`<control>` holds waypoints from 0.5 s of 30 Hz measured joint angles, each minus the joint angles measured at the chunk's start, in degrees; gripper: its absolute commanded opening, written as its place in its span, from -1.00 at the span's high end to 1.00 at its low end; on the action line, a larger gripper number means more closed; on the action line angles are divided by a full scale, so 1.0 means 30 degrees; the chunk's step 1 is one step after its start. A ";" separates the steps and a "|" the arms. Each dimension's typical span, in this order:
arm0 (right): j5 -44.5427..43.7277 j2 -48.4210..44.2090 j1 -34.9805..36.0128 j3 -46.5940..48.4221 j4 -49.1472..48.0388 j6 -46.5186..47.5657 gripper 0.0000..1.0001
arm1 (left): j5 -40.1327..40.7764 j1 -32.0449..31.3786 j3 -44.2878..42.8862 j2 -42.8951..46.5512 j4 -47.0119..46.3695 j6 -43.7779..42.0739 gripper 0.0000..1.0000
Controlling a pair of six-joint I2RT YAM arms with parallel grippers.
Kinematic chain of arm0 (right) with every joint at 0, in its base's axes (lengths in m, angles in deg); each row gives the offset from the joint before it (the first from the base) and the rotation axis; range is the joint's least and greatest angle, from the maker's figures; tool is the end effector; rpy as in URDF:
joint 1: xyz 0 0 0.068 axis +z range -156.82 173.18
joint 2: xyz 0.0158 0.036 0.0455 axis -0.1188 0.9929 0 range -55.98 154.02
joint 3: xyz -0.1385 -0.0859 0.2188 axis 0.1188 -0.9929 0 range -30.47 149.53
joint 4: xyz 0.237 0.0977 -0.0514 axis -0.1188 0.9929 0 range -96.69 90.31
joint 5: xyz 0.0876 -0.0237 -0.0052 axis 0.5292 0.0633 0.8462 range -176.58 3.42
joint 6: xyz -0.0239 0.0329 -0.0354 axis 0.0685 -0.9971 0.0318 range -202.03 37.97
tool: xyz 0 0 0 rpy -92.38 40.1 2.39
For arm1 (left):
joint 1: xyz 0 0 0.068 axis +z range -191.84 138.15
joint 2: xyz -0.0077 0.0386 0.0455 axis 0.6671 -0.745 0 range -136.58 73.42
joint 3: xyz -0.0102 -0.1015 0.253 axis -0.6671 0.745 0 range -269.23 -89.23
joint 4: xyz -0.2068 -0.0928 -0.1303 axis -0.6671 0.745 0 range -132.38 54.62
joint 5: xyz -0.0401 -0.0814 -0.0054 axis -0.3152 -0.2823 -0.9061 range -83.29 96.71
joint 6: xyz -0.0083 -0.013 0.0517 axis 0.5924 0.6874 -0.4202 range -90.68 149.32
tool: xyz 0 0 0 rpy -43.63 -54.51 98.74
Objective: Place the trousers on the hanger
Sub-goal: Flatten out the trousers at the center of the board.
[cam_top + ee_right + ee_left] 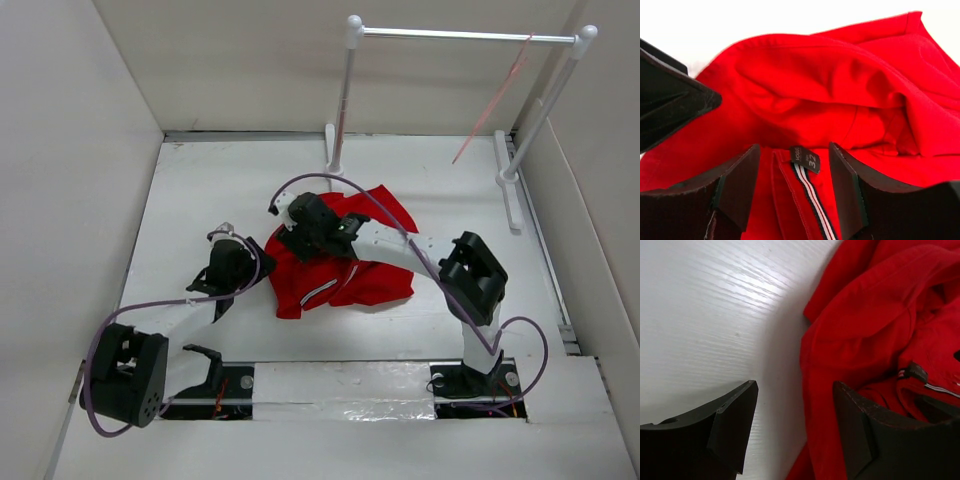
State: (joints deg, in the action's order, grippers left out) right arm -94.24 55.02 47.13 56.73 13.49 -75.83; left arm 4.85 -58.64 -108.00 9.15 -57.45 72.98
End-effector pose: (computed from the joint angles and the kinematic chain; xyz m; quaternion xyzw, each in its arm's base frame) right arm 0.2636 0.3541 0.2401 -0.4377 0.8078 0.1016 0.3815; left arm 0.2049 -0.0630 0.1631 -0.1937 0.8459 -0.2622 0.4220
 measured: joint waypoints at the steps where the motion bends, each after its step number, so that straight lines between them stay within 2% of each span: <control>1: -0.0146 0.0000 -0.0022 -0.0066 0.0000 0.0000 -0.21 | -0.0364 0.0000 0.0000 -0.0270 -0.0306 -0.0073 -0.15; 4: -0.0510 -0.0189 -0.0102 -0.0918 -0.0073 -0.0160 -0.19 | -0.1129 -0.0044 0.0000 -0.0823 -0.1151 -0.0219 -0.06; 5: -0.0576 -0.0255 -0.0102 -0.1231 -0.0022 -0.0189 -0.12 | -0.1246 -0.0160 0.0000 -0.0984 -0.1370 -0.0277 0.00; 8: -0.0663 -0.0576 -0.0233 -0.2339 -0.0036 -0.0401 0.00 | -0.1464 -0.0656 -0.0044 -0.1603 -0.1953 -0.0415 0.32; 9: -0.0663 -0.0707 -0.0248 -0.2586 -0.0022 -0.0444 0.06 | -0.1596 -0.0772 -0.0124 -0.1880 -0.2062 -0.0430 0.63; 10: -0.0656 -0.0889 -0.0284 -0.2841 -0.0066 -0.0495 0.16 | -0.1698 -0.0823 -0.0233 -0.2157 -0.2098 -0.0357 0.79; 11: -0.0663 -0.1144 -0.0299 -0.3104 -0.0073 -0.0510 0.43 | -0.1719 -0.0867 -0.0364 -0.2463 -0.2178 -0.0423 0.94; 13: -0.0809 -0.1836 -0.0372 -0.3599 -0.0007 -0.0525 0.89 | -0.1734 -0.0867 -0.0721 -0.2907 -0.2178 -0.0444 1.00; 14: -0.0911 -0.2222 -0.0452 -0.3832 -0.0022 -0.0590 1.00 | -0.1698 -0.0867 -0.0925 -0.2994 -0.2135 -0.0415 1.00; 15: -0.0976 -0.2645 -0.0546 -0.4029 -0.0029 -0.0692 1.00 | -0.1596 -0.0867 -0.1166 -0.3016 -0.2011 -0.0321 1.00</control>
State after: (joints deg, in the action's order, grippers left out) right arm -97.17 47.09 45.49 44.64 13.40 -77.91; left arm 0.06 -61.24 -111.49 0.10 -63.48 72.02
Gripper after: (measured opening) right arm 0.047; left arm 0.010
